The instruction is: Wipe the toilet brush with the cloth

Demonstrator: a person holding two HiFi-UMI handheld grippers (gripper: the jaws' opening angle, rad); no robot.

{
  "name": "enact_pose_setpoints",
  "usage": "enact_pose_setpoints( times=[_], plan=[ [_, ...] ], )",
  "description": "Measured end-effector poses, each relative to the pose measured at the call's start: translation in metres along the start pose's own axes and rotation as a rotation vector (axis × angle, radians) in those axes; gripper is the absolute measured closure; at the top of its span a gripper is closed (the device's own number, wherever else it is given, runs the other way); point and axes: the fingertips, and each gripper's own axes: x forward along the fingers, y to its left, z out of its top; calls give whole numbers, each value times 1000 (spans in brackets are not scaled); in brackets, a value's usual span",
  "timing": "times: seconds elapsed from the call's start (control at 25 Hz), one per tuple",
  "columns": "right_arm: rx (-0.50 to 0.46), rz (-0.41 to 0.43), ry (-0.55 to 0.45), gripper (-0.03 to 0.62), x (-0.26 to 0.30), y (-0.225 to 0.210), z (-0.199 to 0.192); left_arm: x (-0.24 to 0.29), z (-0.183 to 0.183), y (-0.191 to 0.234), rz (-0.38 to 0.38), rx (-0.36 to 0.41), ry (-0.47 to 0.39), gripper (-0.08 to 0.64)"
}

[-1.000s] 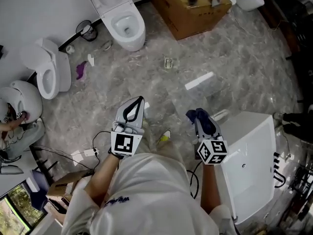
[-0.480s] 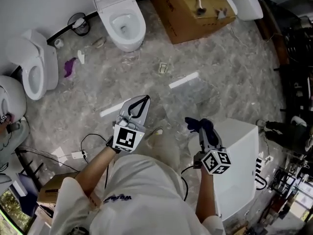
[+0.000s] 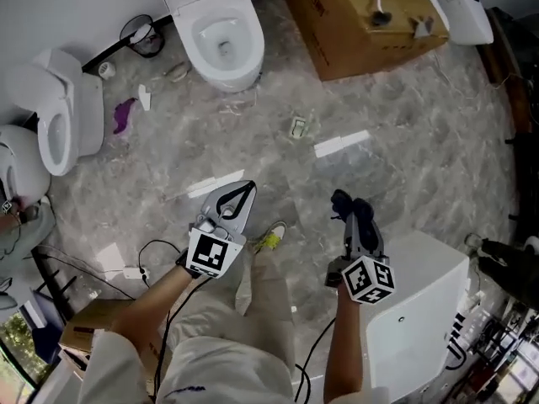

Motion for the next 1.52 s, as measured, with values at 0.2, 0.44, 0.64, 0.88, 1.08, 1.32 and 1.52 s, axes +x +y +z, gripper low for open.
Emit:
enact_pose_setpoints(
  times=[0.2, 0.44, 0.64, 0.88, 1.08, 1.32, 1.52],
  plan=[
    [52, 16, 13, 465, 85, -36, -92, 71, -85, 5, 32, 9, -1, 558],
    [-18, 54, -7, 465, 189, -58, -167, 154, -175, -12, -34, 76, -37, 558],
    [-92, 74, -53, 465, 267, -79, -207, 200, -247, 3, 3, 55, -73, 558],
    [-251, 169, -16, 465, 351, -101, -246, 252, -326, 40, 26, -94, -134, 558],
    [-383, 322, 63, 465, 390, -81, -268, 288, -361, 70, 12, -72, -156, 558],
    [-650, 383, 53, 465, 410, -61, -266, 312, -356, 68, -33, 163, -225, 558],
    [-683, 358, 46, 465, 412, -80, -271, 321, -357, 65, -53, 178, -268, 558]
  ],
)
